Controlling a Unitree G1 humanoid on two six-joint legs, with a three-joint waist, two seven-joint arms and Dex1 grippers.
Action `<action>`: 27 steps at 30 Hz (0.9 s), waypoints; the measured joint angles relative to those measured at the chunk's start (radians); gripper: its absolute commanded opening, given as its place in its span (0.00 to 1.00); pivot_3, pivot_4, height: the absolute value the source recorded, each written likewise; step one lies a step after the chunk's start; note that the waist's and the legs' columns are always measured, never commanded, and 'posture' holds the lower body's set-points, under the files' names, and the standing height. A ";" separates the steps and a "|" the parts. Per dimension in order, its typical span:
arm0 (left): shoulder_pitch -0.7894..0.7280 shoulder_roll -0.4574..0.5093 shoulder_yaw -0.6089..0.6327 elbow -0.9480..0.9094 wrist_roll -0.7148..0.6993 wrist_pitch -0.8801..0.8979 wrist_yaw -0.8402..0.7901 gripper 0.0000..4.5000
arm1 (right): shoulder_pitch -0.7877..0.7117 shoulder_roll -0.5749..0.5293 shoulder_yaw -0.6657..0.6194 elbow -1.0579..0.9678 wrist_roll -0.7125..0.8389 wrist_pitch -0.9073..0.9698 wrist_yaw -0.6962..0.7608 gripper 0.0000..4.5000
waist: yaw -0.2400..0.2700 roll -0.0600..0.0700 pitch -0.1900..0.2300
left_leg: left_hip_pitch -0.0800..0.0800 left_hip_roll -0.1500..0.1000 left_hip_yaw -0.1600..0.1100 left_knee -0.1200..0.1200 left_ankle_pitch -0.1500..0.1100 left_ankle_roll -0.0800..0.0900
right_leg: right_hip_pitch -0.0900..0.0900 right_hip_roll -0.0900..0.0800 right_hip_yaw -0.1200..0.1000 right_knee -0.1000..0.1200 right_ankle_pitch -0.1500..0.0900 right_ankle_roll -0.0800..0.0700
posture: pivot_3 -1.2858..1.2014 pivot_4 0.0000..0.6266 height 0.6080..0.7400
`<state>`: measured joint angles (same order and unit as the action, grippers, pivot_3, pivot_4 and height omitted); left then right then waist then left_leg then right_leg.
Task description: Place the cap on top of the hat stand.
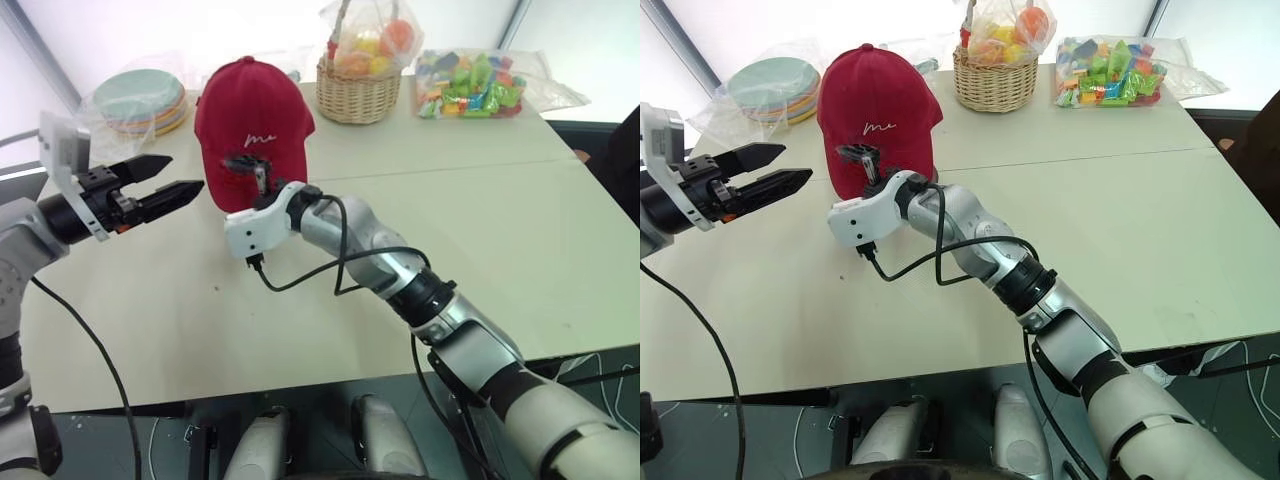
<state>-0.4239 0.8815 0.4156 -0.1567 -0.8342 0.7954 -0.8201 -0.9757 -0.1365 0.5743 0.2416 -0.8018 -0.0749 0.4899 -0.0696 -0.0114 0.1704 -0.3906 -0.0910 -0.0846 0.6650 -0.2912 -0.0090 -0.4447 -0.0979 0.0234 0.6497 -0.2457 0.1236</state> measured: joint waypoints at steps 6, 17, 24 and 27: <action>0.001 0.000 0.000 0.000 0.000 0.000 -0.002 1.00 | 0.015 0.000 -0.009 -0.056 0.076 -0.002 0.054 0.99 | 0.000 0.000 0.000 | 0.000 0.000 0.000 0.000 0.000 0.000 | 0.000 0.000 0.000 0.000 0.000 0.000 | 0.52 0.24 1.00; 0.010 0.004 -0.001 0.037 0.018 -0.003 -0.031 1.00 | 0.097 -0.079 -0.222 -0.486 0.555 0.457 0.469 0.99 | 0.009 0.000 0.000 | 0.000 0.000 -0.001 0.000 0.000 0.000 | 0.001 0.000 -0.001 0.000 0.000 0.000 | 0.52 0.24 1.00; 0.010 0.014 -0.010 0.046 0.051 -0.020 -0.046 1.00 | -0.077 -0.283 -0.453 -0.414 0.759 0.686 0.549 0.99 | 0.031 0.000 0.000 | 0.000 0.000 -0.001 0.000 0.000 0.001 | 0.002 -0.001 -0.001 -0.001 0.000 0.000 | 0.52 0.24 1.00; 0.025 0.020 -0.013 0.069 0.094 -0.042 -0.041 1.00 | -0.067 -0.404 -0.534 -0.344 0.856 0.704 0.620 0.99 | 0.037 0.000 0.000 | 0.000 -0.001 0.000 0.000 -0.001 0.002 | 0.002 -0.002 -0.001 -0.002 0.000 0.000 | 0.52 0.24 1.00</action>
<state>-0.3993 0.9016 0.4021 -0.0880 -0.7403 0.7531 -0.8610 -1.0423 -0.5400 0.0405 -0.1029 0.0544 0.6293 1.1098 -0.0324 -0.0115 0.1704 -0.3908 -0.0916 -0.0847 0.6650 -0.2921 -0.0074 -0.4429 -0.1002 0.0222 0.6477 -0.2457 0.1236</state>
